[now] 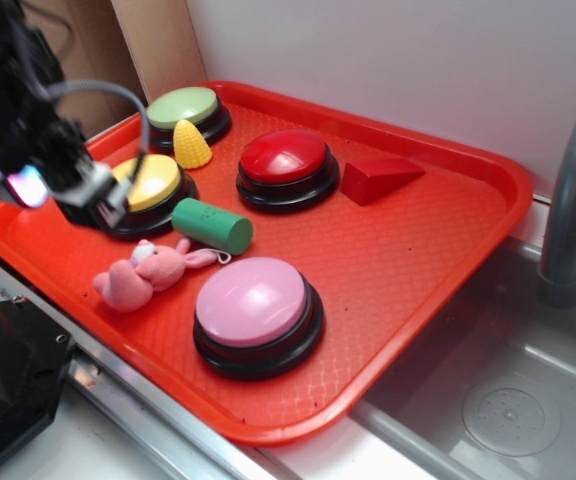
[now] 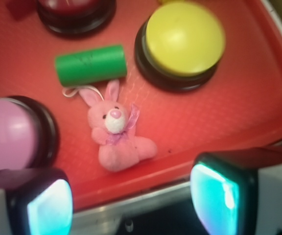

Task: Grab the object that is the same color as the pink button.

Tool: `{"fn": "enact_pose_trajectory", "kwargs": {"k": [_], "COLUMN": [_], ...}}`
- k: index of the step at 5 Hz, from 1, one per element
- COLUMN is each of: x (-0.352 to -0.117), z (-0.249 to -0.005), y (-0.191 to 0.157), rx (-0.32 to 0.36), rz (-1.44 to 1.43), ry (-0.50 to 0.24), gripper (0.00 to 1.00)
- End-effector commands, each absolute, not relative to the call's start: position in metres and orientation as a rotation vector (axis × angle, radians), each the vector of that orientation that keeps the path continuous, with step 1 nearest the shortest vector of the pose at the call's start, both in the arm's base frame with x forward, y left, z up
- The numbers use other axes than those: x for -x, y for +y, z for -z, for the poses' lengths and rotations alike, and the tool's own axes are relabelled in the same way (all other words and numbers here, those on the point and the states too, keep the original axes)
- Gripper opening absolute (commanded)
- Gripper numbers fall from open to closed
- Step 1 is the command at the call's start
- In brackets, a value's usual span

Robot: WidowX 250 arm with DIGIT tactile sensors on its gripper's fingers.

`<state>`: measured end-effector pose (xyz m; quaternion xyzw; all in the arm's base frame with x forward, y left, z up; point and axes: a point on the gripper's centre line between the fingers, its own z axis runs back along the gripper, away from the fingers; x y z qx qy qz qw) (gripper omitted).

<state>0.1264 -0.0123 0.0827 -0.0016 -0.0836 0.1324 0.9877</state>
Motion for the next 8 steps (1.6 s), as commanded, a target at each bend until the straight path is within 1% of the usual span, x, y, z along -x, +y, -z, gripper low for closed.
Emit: {"fn": "enact_pose_trajectory", "kwargs": {"k": [1,2,3,4,5,6,7,8], "x": [-0.143,-0.143,-0.142,-0.142,-0.146,-0.156,-0.165,-0.179], "z": [-0.036,-0.025,-0.019,-0.017,-0.029,-0.069,-0.116,-0.167], "y": [-0.009,-0.002,-0.003,-0.001,0.000,0.001,-0.003,-0.015], "rx": [-0.012,-0.014,-0.007,-0.017,-0.039,-0.001,0.064,0.085], "rz": [-0.265,-0.284,-0.289,-0.310,-0.307,-0.311,-0.289,-0.230], "ry": [-0.154,-0.142,-0.134,-0.148,-0.170,-0.120,-0.114,-0.162], "gripper": [1.00,1.00,1.00,0.00,0.00,0.00,0.00,0.00]}}
